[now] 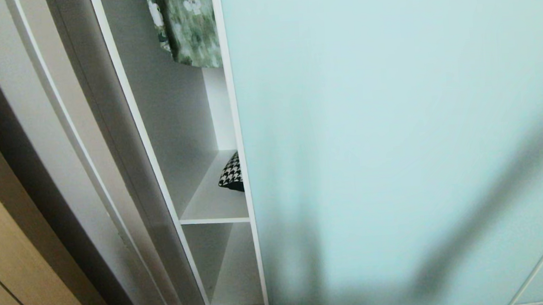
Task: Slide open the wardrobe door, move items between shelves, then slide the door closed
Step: Close the door
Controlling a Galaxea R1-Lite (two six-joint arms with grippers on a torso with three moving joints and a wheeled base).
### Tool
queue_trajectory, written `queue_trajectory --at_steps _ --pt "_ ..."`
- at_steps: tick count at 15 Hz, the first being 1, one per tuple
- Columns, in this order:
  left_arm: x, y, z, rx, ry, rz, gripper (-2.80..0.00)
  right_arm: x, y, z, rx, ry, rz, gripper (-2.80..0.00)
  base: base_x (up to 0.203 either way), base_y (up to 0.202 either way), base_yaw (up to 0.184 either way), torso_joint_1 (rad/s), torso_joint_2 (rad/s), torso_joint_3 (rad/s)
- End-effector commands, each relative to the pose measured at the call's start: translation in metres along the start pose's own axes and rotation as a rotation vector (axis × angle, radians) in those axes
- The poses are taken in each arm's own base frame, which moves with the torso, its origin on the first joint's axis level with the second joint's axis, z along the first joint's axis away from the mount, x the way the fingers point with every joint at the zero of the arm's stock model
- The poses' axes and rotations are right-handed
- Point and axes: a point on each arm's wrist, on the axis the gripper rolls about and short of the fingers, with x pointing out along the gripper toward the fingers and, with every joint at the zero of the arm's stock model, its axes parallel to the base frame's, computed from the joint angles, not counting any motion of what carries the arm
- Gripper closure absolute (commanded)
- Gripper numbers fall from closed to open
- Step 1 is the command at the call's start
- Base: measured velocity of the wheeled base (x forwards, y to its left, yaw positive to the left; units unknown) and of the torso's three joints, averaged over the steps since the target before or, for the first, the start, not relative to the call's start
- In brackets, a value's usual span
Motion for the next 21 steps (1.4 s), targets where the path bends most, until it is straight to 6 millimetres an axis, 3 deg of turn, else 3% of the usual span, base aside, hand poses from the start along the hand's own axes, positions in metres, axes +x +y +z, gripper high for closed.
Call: queue_trajectory --at_steps 1,5,11,16,21 --pt "0.0 0.0 0.0 0.0 0.001 0.002 0.0 0.049 -0.019 -0.007 0.032 0.111 0.045 0.0 0.0 0.0 0.0 0.0 0.0 0.0" --pt "0.0 0.0 0.0 0.0 0.0 0.001 0.0 0.079 -0.013 -0.024 0.031 0.179 0.068 0.0 0.0 0.0 0.0 0.0 0.0 0.0" --pt "0.0 0.0 0.0 0.0 0.0 0.002 0.0 0.088 -0.024 -0.022 0.036 0.182 0.066 0.0 0.0 0.0 0.0 0.0 0.0 0.0" --pt "0.0 0.0 0.0 0.0 0.0 0.001 0.0 0.1 -0.044 -0.024 0.043 0.18 0.049 0.0 0.0 0.0 0.0 0.0 0.0 0.0" --pt "0.0 0.0 0.0 0.0 0.0 0.001 0.0 0.13 -0.044 -0.041 0.028 0.16 -0.026 0.0 0.0 0.0 0.0 0.0 0.0 0.0"
